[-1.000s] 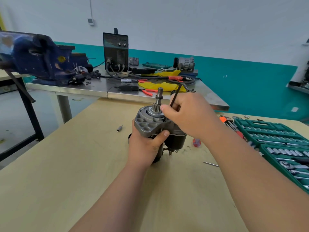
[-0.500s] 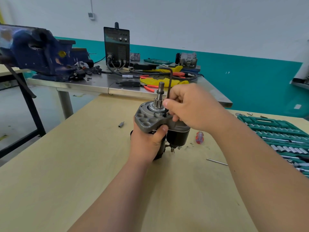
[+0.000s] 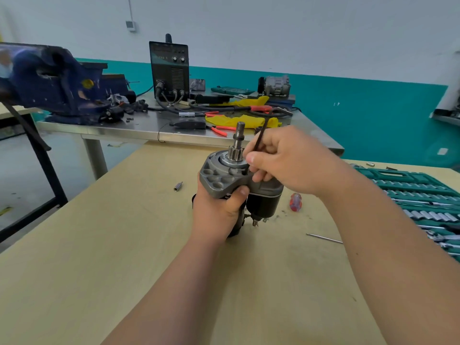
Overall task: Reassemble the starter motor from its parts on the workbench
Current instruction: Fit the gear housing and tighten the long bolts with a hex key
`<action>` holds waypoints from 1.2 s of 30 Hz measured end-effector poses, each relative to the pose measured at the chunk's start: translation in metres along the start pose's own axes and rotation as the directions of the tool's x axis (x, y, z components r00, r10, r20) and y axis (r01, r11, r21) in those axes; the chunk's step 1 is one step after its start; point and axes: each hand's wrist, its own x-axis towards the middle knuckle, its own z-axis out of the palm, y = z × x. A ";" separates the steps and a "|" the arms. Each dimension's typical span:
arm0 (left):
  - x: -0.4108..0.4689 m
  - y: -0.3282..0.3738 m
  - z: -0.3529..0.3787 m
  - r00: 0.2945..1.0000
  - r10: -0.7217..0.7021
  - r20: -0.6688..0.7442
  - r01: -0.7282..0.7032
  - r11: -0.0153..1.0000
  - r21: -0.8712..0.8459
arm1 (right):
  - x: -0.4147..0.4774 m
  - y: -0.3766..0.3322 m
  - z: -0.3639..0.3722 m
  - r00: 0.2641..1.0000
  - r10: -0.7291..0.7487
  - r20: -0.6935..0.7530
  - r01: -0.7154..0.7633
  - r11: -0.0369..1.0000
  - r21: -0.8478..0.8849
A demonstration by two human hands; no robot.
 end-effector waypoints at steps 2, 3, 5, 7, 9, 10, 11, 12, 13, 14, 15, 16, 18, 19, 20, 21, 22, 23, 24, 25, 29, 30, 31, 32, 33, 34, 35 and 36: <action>0.000 -0.001 -0.001 1.000 -0.007 -0.020 0.007 1.000 -0.005 | 0.001 -0.002 -0.001 1.000 0.000 -0.004 -0.001 0.999 -0.038; 0.000 -0.001 -0.002 0.999 -0.012 -0.030 0.012 1.000 0.003 | 0.002 -0.003 0.001 0.999 -0.009 -0.039 0.005 0.995 -0.101; -0.001 0.000 -0.002 0.999 -0.019 -0.033 0.020 1.000 0.016 | 0.005 -0.005 0.010 0.991 -0.053 -0.126 0.018 0.963 -0.269; -0.002 0.000 -0.002 0.999 -0.028 -0.025 0.029 1.000 0.011 | 0.006 -0.006 0.017 0.976 -0.108 -0.187 0.032 0.928 -0.372; -0.002 -0.001 -0.001 0.998 -0.052 -0.034 0.052 0.999 0.001 | 0.007 -0.006 0.019 0.968 -0.136 -0.211 0.049 0.927 -0.372; -0.001 -0.001 -0.001 0.997 -0.061 -0.039 0.061 0.998 -0.002 | 0.007 -0.006 0.018 0.967 -0.140 -0.211 0.055 0.929 -0.367; -0.001 -0.002 -0.001 0.997 -0.065 -0.043 0.065 0.998 -0.006 | 0.007 -0.006 0.017 0.971 -0.138 -0.196 0.060 0.931 -0.361; -0.001 -0.002 0.000 0.997 -0.064 -0.046 0.064 0.998 -0.011 | 0.007 -0.007 0.016 0.977 -0.131 -0.167 0.069 0.940 -0.335; 0.000 -0.002 0.000 0.997 -0.060 -0.044 0.060 0.998 -0.014 | 0.007 -0.007 0.014 0.986 -0.115 -0.124 0.077 0.958 -0.274; 0.000 -0.002 0.000 0.998 -0.052 -0.037 0.052 0.999 -0.015 | 0.006 -0.008 0.012 0.993 -0.092 -0.072 0.076 0.978 -0.195; 0.000 -0.002 0.001 0.999 -0.043 -0.028 0.043 0.999 -0.015 | 0.006 -0.008 0.009 0.998 -0.066 -0.016 0.064 0.990 -0.125; 0.000 -0.003 0.001 0.999 -0.035 -0.022 0.035 0.999 -0.014 | 0.005 -0.009 0.005 0.998 -0.042 0.036 0.044 0.996 -0.079; 0.000 -0.003 0.000 0.999 -0.031 -0.021 0.030 0.999 -0.022 | 0.006 -0.009 0.001 0.997 -0.020 0.081 0.028 0.996 -0.088; 0.000 -0.003 -0.001 0.999 -0.027 -0.020 0.027 0.999 -0.021 | 0.007 -0.009 0.002 0.998 -0.026 0.061 0.034 0.991 -0.133; 0.000 -0.004 -0.001 1.000 -0.024 -0.017 0.024 1.000 -0.009 | 0.008 -0.009 0.004 0.999 -0.040 0.020 0.043 0.982 -0.185; 0.000 -0.003 -0.002 1.000 -0.022 -0.011 0.022 1.000 0.011 | 0.009 -0.008 0.007 0.998 -0.060 -0.028 0.052 0.971 -0.233; 0.000 -0.003 -0.002 1.000 -0.019 0.000 0.019 0.999 0.034 | 0.008 -0.006 0.011 0.994 -0.084 -0.073 0.062 0.960 -0.274; 0.000 -0.002 -0.002 1.000 -0.016 0.016 0.015 0.999 0.052 | 0.008 -0.004 0.016 0.988 -0.106 -0.114 0.067 0.950 -0.305; 0.000 -0.002 -0.001 0.999 -0.016 0.031 0.014 0.998 0.067 | 0.007 -0.002 0.019 0.981 -0.118 -0.152 0.064 0.946 -0.319; -0.001 -0.001 -0.001 0.999 -0.022 0.041 0.018 0.997 0.076 | 0.006 0.001 0.020 0.976 -0.119 -0.185 0.058 0.951 -0.305; -0.001 0.000 0.001 0.999 -0.028 0.036 0.026 0.998 0.051 | 0.001 0.008 0.015 0.979 -0.093 -0.183 0.054 0.977 -0.208; -0.001 0.000 0.001 0.999 -0.031 0.035 0.029 0.999 0.039 | 0.000 0.008 0.013 0.986 -0.080 -0.145 0.054 0.983 -0.177; -0.001 0.000 0.001 0.999 -0.029 0.036 0.028 0.999 0.032 | -0.001 0.009 0.010 0.992 -0.066 -0.104 0.053 0.990 -0.128; -0.001 0.000 0.000 0.999 -0.022 0.037 0.021 0.999 0.032 | -0.002 0.008 0.007 0.996 -0.054 -0.064 0.049 0.996 -0.080; -0.001 0.001 0.000 0.999 -0.011 0.040 0.009 0.999 0.040 | -0.003 0.008 0.002 0.999 -0.042 -0.020 0.041 0.998 -0.044; -0.001 0.002 0.000 0.999 -0.003 0.044 0.001 0.999 0.051 | -0.003 0.007 -0.002 0.999 -0.027 0.027 0.027 1.000 -0.015; -0.001 0.002 0.000 0.999 -0.002 0.044 -0.001 0.998 0.058 | -0.004 0.007 -0.006 0.998 -0.013 0.069 0.013 1.000 0.004; -0.001 0.002 0.000 0.999 -0.004 0.037 0.002 0.998 0.059 | -0.003 0.006 -0.009 0.995 -0.004 0.097 0.004 1.000 0.002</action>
